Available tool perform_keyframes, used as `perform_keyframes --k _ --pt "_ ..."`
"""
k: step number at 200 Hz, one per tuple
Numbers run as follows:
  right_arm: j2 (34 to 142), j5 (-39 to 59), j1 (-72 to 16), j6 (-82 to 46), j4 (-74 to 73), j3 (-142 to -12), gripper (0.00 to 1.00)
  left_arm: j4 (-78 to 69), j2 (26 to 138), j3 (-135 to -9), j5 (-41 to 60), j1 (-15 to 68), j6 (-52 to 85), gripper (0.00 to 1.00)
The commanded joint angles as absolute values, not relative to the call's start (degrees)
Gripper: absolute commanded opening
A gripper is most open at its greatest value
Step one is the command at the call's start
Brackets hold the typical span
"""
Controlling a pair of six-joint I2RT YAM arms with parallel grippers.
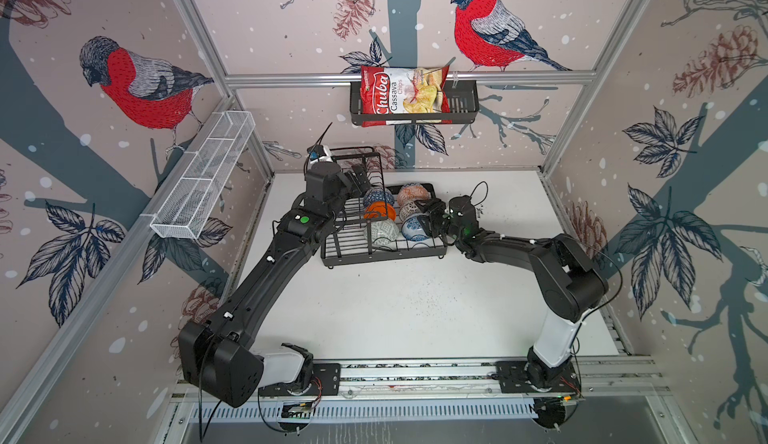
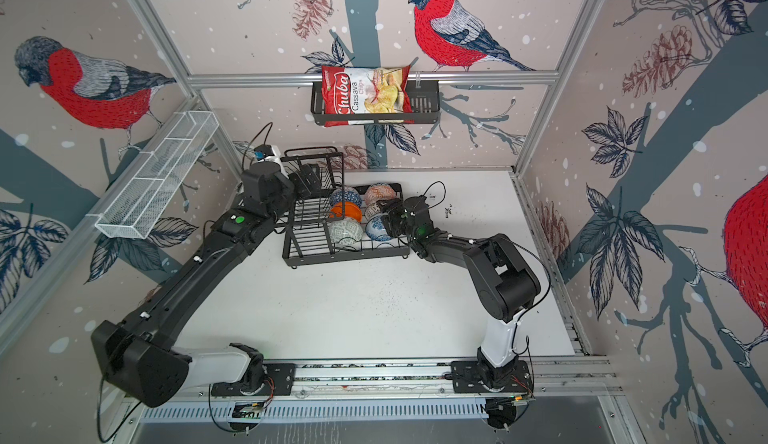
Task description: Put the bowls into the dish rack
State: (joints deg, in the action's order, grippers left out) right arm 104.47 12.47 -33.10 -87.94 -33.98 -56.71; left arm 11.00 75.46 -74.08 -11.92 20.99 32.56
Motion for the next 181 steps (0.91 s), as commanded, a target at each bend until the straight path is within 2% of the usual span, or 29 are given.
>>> perform_keyframes --k 1,57,117,181 --pt "103.7 14.0 -33.0 -86.4 -34.0 -56.9 0.73 10.9 75.1 -74.8 -11.3 19.3 30.5 0.98" --pt "101.1 15.2 -33.3 -81.5 -29.3 -59.7 1.0 9.8 74.4 -75.8 -11.2 10.9 29.2 0.98" --pt "95.1 14.8 -32.9 -73.7 -22.0 -62.0 1.0 8.4 74.0 -73.1 -14.2 1.4 28.3 0.98" --pt "85.4 8.9 -29.1 -56.2 -6.7 -65.3 1.0 3.7 71.8 -58.8 -19.8 -5.8 27.9 0.98"
